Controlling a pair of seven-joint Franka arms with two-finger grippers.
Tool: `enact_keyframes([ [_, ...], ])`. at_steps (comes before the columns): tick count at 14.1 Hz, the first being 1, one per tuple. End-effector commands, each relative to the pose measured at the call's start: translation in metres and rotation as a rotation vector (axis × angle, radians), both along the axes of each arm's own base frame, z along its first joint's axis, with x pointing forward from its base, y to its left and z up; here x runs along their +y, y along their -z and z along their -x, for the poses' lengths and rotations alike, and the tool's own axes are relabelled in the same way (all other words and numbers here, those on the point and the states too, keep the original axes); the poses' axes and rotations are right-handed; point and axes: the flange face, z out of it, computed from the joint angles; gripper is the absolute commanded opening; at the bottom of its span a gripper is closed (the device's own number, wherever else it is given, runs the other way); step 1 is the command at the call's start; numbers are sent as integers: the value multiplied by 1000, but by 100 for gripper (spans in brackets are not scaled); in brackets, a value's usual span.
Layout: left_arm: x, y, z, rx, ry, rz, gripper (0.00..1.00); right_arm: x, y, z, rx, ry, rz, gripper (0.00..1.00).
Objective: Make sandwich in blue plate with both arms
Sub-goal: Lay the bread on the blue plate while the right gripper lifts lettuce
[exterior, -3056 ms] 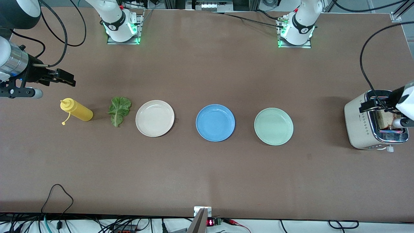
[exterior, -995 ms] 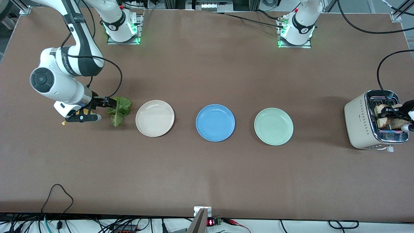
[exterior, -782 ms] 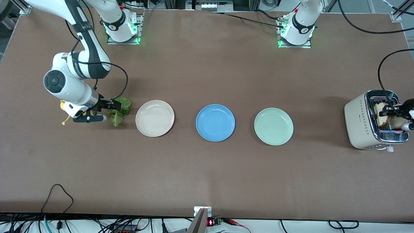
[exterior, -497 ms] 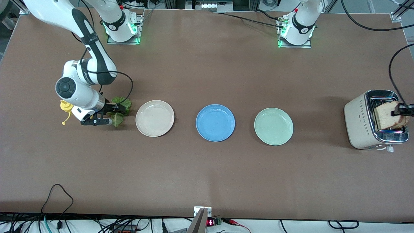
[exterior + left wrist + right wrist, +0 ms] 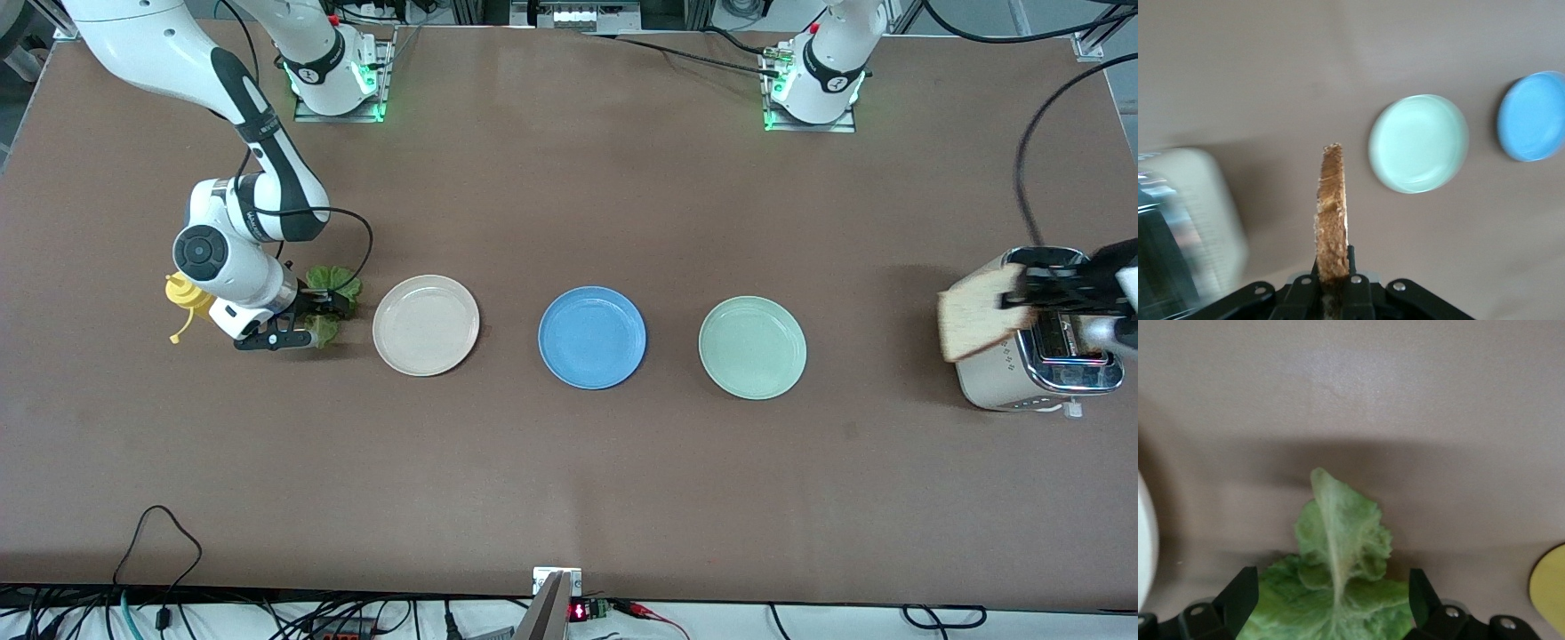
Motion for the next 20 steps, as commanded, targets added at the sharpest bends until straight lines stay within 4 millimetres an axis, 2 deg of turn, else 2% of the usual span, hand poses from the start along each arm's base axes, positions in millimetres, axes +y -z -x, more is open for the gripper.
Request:
enact_keyframes([
  [1, -74, 22, -4, 16, -70, 70, 1, -2, 3, -2, -7, -31, 11, 83],
  [5, -193, 59, -1, 19, -161, 149, 1, -2, 8, -2, 0, -31, 11, 51],
  [6, -216, 73, 1, 21, -179, 158, 1, -2, 7, -3, -3, -31, 11, 40],
  [7, -246, 89, 5, 18, -176, 166, 1, -2, 6, -4, -6, -33, 11, 20],
  [10, -303, 141, 11, 49, -171, 225, 1, -3, 1, -8, -12, -55, 9, 2],
  [13, -359, 177, 23, 47, -132, 261, 1, -2, -15, -14, -23, -55, 11, 0],
  [15, -388, 198, 29, 33, -145, 301, 1, -2, -34, -21, -22, -51, 15, 0],
  [17, -410, 215, 35, 39, -178, 347, 1, 2, -61, -29, -4, -32, 20, 0],
  [19, -429, 225, 42, 50, -205, 381, 1, 10, -84, -32, 21, 10, 24, 0],
  [20, -429, 234, 41, 54, -225, 389, 1, 15, -91, -33, 31, 39, 31, 0],
])
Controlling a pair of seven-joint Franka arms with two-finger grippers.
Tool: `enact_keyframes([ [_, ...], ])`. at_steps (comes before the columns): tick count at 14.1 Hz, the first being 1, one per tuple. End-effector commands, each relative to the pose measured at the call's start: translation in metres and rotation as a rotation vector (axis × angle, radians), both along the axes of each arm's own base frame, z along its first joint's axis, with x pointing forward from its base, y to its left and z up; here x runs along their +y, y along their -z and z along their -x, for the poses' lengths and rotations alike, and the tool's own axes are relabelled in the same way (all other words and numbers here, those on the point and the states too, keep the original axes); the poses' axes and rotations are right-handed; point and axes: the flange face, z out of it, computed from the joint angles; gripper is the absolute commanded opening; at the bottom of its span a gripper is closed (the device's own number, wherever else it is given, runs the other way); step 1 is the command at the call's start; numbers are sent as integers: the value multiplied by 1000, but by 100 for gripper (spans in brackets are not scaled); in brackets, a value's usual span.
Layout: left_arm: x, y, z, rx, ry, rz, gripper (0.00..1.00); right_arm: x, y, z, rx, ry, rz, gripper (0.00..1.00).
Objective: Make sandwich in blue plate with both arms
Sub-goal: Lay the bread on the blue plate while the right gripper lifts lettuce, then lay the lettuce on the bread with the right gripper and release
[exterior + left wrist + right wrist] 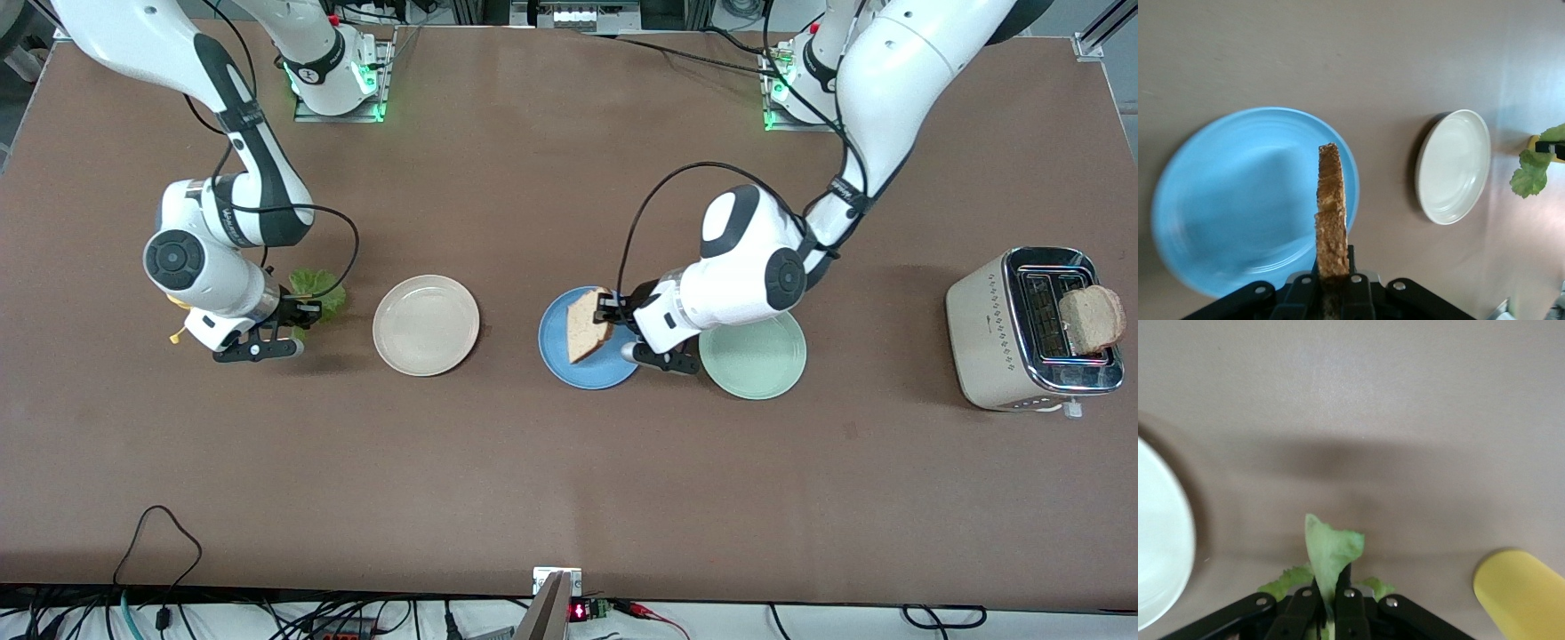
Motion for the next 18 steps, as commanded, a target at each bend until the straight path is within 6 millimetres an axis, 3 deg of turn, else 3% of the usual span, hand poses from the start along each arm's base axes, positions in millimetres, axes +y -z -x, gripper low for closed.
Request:
enact_keyframes([
  [1, -10, 16, -3, 18, -49, 40, 2, 25, -32, 1, 19, 66, 16, 0],
  [4, -13, 30, 0, 37, -47, 38, 4, 68, -39, 5, 16, 148, 36, 0],
  [6, -11, 32, 0, 41, -49, 37, 16, 88, -35, 10, 18, 170, 43, 0],
  [7, -10, 34, 0, 45, -51, 37, 33, 90, -35, 8, 15, 188, 41, 0],
  [9, -4, 38, -2, 52, -58, 35, 100, 92, -33, 7, 19, 217, 32, 0],
  [13, 39, 49, -14, 65, -84, 17, 100, 113, -50, 1, 7, 268, -3, 0],
  [14, 58, 50, -20, 59, -94, 14, 100, 116, -52, 1, 11, 302, -15, 0],
  [16, 92, 40, -28, 43, -108, 5, 100, 141, -57, 3, 35, 376, -78, 0],
  [18, 112, 11, -33, 42, -90, -7, 100, 168, -64, 3, 60, 490, -125, 0],
])
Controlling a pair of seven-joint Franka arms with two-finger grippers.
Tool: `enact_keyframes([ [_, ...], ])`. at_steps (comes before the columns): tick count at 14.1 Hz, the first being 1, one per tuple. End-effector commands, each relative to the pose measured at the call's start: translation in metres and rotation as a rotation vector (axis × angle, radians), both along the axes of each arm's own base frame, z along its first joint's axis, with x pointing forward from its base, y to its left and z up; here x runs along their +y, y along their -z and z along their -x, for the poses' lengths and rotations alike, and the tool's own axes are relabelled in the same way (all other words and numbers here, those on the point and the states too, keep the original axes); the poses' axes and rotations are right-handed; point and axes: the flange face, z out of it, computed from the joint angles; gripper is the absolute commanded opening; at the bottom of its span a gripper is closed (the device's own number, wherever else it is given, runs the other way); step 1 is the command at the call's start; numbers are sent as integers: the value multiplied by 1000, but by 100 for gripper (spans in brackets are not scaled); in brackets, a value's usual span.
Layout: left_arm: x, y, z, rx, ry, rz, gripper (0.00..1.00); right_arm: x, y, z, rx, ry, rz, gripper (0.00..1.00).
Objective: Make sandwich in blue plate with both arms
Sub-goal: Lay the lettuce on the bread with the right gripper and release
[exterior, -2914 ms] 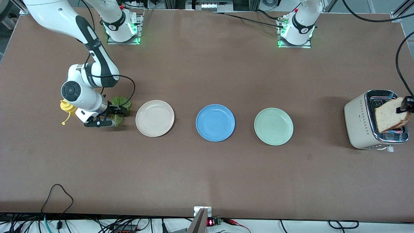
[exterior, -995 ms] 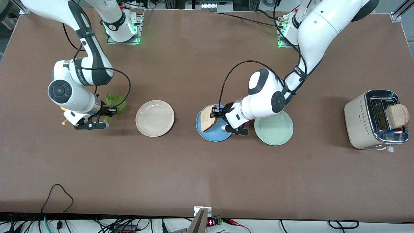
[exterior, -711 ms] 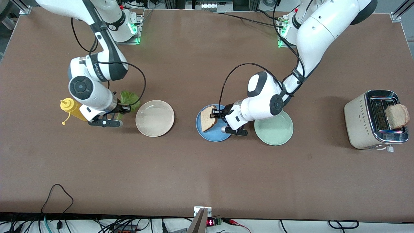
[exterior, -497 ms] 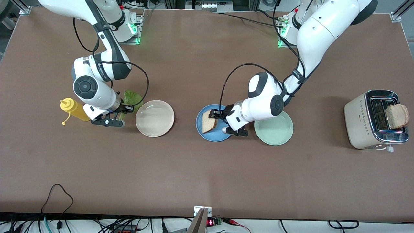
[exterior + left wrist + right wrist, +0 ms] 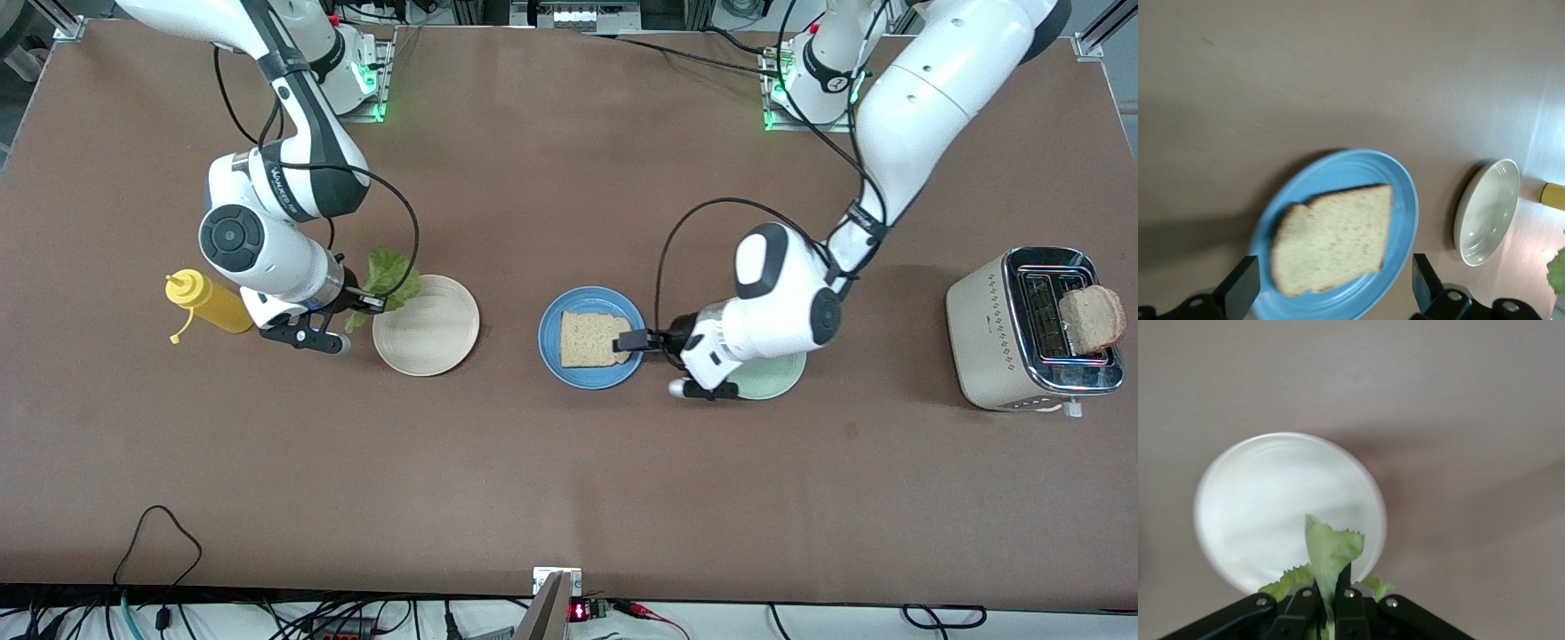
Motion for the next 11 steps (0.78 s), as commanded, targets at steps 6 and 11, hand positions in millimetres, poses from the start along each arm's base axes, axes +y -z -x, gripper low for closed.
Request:
enact_keyframes([
  [6, 105, -147, -25, -162, 97, -240, 100, 136, -3, -11, 118, 476, -130, 0],
  [11, 171, -208, -43, -223, 183, -530, 100, 209, 21, -23, 162, 758, -190, 0],
])
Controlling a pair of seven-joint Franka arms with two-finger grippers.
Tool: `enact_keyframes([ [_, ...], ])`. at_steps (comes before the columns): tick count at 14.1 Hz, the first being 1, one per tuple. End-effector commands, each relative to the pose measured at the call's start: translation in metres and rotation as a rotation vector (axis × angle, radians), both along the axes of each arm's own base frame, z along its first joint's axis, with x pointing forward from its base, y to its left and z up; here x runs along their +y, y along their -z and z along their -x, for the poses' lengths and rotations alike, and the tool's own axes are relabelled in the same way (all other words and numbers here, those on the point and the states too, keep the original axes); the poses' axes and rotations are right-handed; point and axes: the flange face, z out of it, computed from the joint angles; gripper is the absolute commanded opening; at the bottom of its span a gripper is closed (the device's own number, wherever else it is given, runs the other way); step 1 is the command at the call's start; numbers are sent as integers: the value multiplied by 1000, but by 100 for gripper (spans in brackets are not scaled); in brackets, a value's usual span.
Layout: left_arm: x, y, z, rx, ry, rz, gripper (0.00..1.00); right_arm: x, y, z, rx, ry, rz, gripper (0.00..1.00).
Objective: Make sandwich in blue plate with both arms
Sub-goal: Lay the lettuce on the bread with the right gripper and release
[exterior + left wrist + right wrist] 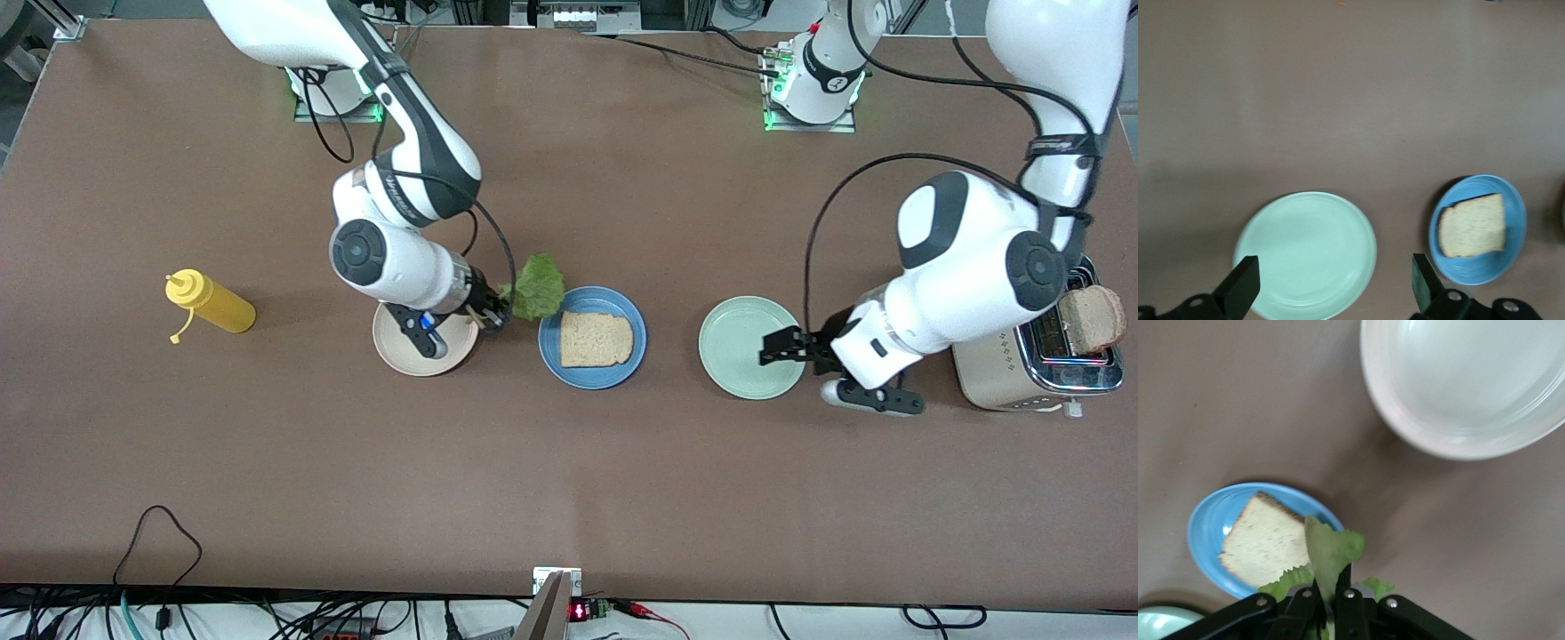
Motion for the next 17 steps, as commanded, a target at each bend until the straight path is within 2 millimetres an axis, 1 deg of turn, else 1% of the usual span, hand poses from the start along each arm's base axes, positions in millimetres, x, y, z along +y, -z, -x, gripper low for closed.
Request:
enact_keyframes([
  [1, 27, -51, -6, -37, 43, -172, 100, 37, 12, -17, -15, 168, -65, 0],
  [3, 42, -85, -1, -62, 11, -223, 100, 66, 33, -7, -44, 219, -102, 0],
  [4, 52, -94, 2, -57, -6, -251, 100, 73, 41, -3, -52, 243, -112, 0],
  [5, 58, -107, 6, -47, -35, -263, 100, 77, 51, -2, -56, 268, -111, 0],
  [7, 89, -141, 18, -30, -127, -267, 100, 86, 65, 4, -61, 271, -110, 0],
  [8, 104, -155, 25, -30, -136, -268, 100, 92, 73, 9, -54, 266, -103, 1],
  [9, 117, -163, 33, -23, -104, -265, 100, 96, 78, 12, -51, 260, -101, 5],
  [10, 131, -173, 40, -14, -108, -261, 100, 95, 82, 11, -49, 262, -99, 12],
  [11, 136, -181, 49, 11, -117, -260, 100, 97, 83, 11, -49, 261, -99, 24],
  [12, 134, -182, 54, 30, -120, -261, 100, 96, 86, 12, -46, 261, -96, 34],
  [13, 130, -183, 56, 30, -123, -260, 100, 95, 88, 11, -48, 255, -95, 49],
  [14, 128, -179, 56, 39, -120, -262, 100, 95, 88, 11, -50, 253, -94, 62],
  [15, 124, -171, 57, 51, -121, -263, 100, 95, 87, 10, -51, 250, -94, 77],
  [16, 119, -168, 58, 58, -113, -262, 100, 93, 85, 9, -52, 249, -95, 86],
  [17, 116, -170, 61, 59, -110, -262, 100, 92, 80, 6, -52, 248, -97, 100],
])
